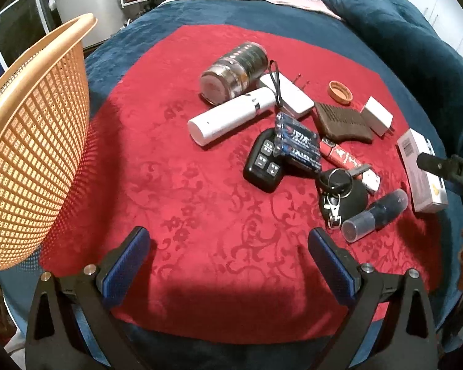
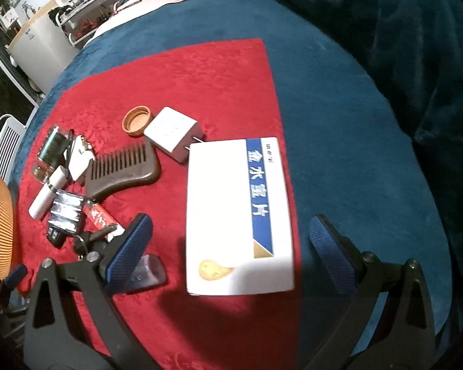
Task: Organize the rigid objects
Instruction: 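Grasp the white medicine box with the right tool while the left tool grasps the blue-green bottle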
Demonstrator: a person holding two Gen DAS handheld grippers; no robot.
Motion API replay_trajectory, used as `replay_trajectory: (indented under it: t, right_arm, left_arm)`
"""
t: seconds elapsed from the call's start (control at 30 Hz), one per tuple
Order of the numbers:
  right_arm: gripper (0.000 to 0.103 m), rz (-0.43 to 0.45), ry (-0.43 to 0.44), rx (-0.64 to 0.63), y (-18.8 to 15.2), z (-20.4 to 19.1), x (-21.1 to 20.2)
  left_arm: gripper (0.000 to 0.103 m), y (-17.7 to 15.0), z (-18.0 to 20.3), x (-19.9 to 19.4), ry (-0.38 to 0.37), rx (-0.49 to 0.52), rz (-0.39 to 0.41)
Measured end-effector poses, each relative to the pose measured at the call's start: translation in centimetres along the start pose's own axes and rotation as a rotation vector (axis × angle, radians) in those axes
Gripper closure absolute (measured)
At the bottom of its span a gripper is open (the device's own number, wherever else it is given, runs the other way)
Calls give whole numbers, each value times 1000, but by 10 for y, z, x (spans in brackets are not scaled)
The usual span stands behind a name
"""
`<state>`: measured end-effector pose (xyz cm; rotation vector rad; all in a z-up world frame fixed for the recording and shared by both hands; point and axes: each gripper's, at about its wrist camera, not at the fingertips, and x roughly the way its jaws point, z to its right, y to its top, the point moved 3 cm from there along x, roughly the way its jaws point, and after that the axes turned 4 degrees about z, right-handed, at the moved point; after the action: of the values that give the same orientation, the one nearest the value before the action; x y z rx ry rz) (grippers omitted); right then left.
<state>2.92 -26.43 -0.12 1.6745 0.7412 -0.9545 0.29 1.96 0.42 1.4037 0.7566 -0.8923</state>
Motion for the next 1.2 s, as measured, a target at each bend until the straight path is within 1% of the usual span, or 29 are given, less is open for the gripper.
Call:
replay_trajectory:
  t: [0.2, 0.37, 0.4, 0.43, 0.47, 0.53, 0.63, 0.67, 0.73, 0.8, 0.83, 0.87, 0.9, 0.93, 0.97, 1.0, 1.03, 1.07, 1.1, 1.2]
  right_arm:
    - [2, -13, 1, 24, -6, 3, 5]
    - [2, -33, 4, 39, -12, 13, 12]
    - [11, -35, 9, 40, -12, 14, 13]
    - [30, -40, 19, 39, -13, 14, 14]
    - [37, -55, 30, 32, -13, 14, 17]
    - [37, -50, 51, 30, -13, 17, 16]
    - [37, -32, 79, 52, -14, 22, 8]
    - [37, -32, 87, 63, -15, 24, 5]
    - [37, -32, 100, 82, -18, 28, 1]
    - [37, -27, 115, 96, -18, 33, -4]
    - [37, -23, 118, 103, -19, 35, -8]
    - [37, -19, 118, 108, -19, 37, -11]
    - [37, -15, 117, 114, -18, 40, -13]
    - [37, -12, 119, 120, -18, 43, -16]
    - [37, -11, 120, 123, -19, 46, -18]
    - [37, -12, 120, 125, -20, 48, -19]
    - [37, -15, 121, 124, -18, 47, -18]
    - [37, -17, 124, 122, -18, 47, -18]
    - [37, -22, 126, 117, -19, 46, -18]
    - [37, -35, 140, 103, -19, 41, -16]
  left_arm:
    - [1, -4, 3, 4, -3, 3, -16]
    - [1, -8, 10, 4, -6, 27, -30]
    - [2, -8, 13, 3, -15, 32, -28]
    - [2, -8, 18, -1, -27, 42, -20]
    - [2, -8, 27, -7, -43, 68, -3]
    - [2, -5, 47, -17, -73, 138, 36]
    - [3, 0, 87, -25, -99, 300, 79]
    - [6, 1, 101, -23, -100, 357, 81]
    - [9, 3, 123, -14, -90, 438, 69]
    - [14, 8, 138, -6, -82, 495, 56]
    - [16, 10, 149, 1, -76, 539, 47]
    - [20, 10, 156, 6, -69, 571, 42]
    - [31, 11, 163, 11, -61, 605, 36]
    - [36, 7, 170, 14, -58, 641, 27]
    - [44, 4, 176, 21, -64, 674, -3]
    - [58, 2, 178, 27, -69, 690, -29]
    - [63, 0, 180, 33, -83, 702, -59]
    - [66, 0, 182, 34, -88, 706, -55]
    - [71, 0, 182, 33, -97, 699, -51]
    - [72, 8, 168, 26, -195, 572, -81]
